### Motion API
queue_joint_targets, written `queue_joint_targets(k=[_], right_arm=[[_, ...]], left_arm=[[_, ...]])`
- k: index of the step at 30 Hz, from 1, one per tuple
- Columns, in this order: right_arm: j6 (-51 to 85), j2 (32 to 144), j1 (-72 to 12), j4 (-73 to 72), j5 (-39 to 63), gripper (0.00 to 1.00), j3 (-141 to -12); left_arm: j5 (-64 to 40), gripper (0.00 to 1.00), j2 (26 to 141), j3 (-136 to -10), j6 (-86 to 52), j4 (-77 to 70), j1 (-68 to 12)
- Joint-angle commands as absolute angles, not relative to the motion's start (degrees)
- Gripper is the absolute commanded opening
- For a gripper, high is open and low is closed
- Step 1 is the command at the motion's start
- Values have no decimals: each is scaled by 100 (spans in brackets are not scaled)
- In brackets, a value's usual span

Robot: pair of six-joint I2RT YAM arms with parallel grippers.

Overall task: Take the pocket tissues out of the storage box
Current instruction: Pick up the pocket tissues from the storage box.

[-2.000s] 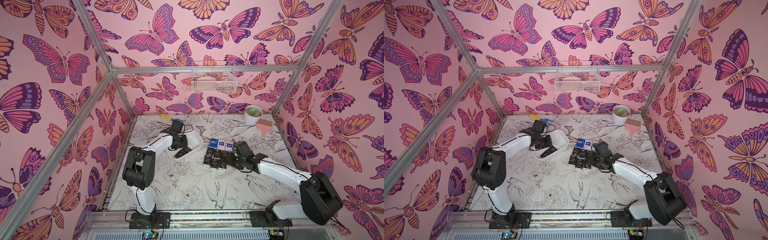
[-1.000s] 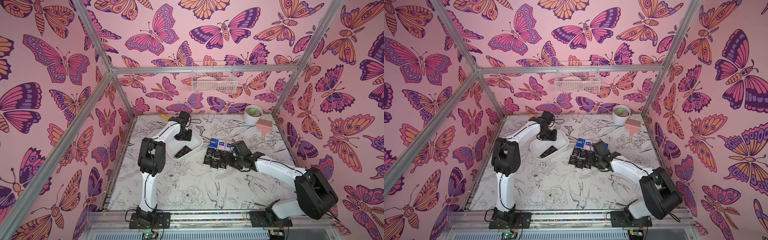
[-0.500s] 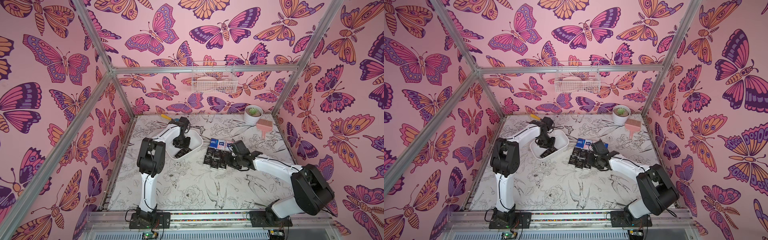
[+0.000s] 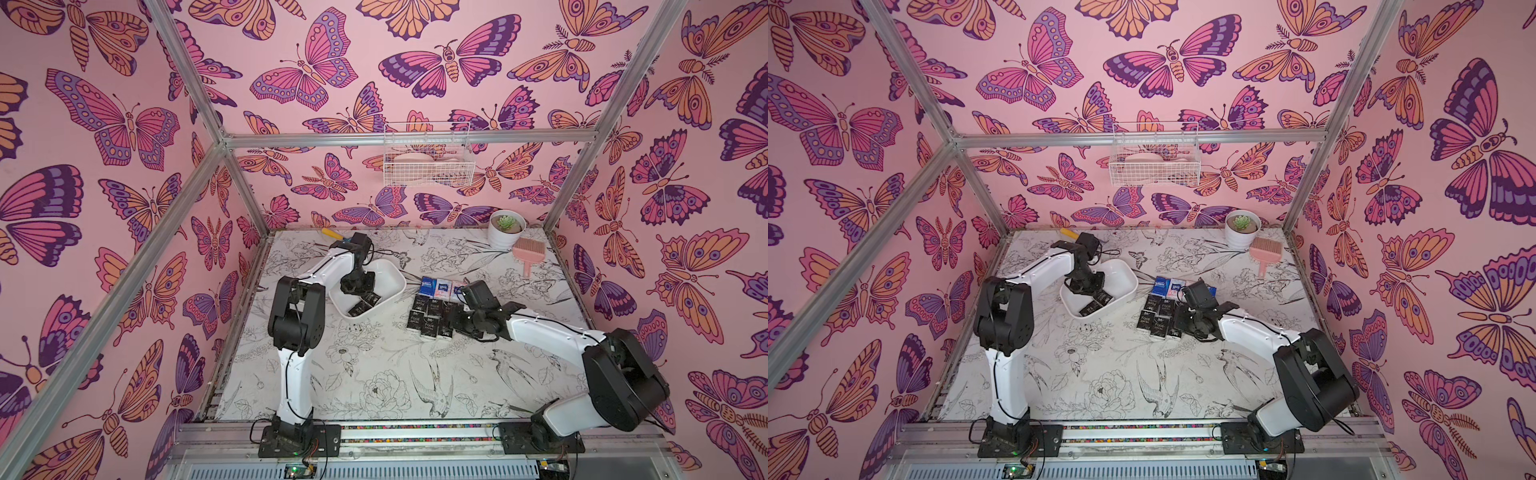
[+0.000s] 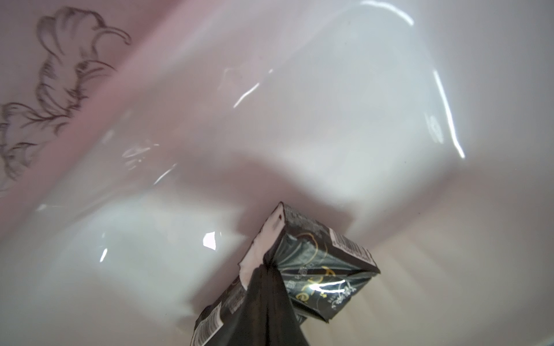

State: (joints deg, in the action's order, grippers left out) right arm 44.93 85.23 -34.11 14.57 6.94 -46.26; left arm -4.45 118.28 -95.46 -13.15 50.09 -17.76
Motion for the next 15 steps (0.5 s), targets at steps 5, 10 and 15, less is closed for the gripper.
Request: queue_joint_targets(k=[5,10,15], right_arm=[[4417,8332,-3374,1557,677,56,-4623],[4235,8249,-3301,1872,560,56,-4741],[3994,8082,-2866,2325,609,55,-4749]], left_arm=[[-460,0,10964,-9402,-1457,4887,-1759],[-632,3,10357,-9182,-1539,4844,-2120],[-648,4,9978,-8737,-1534,4778,-3043]])
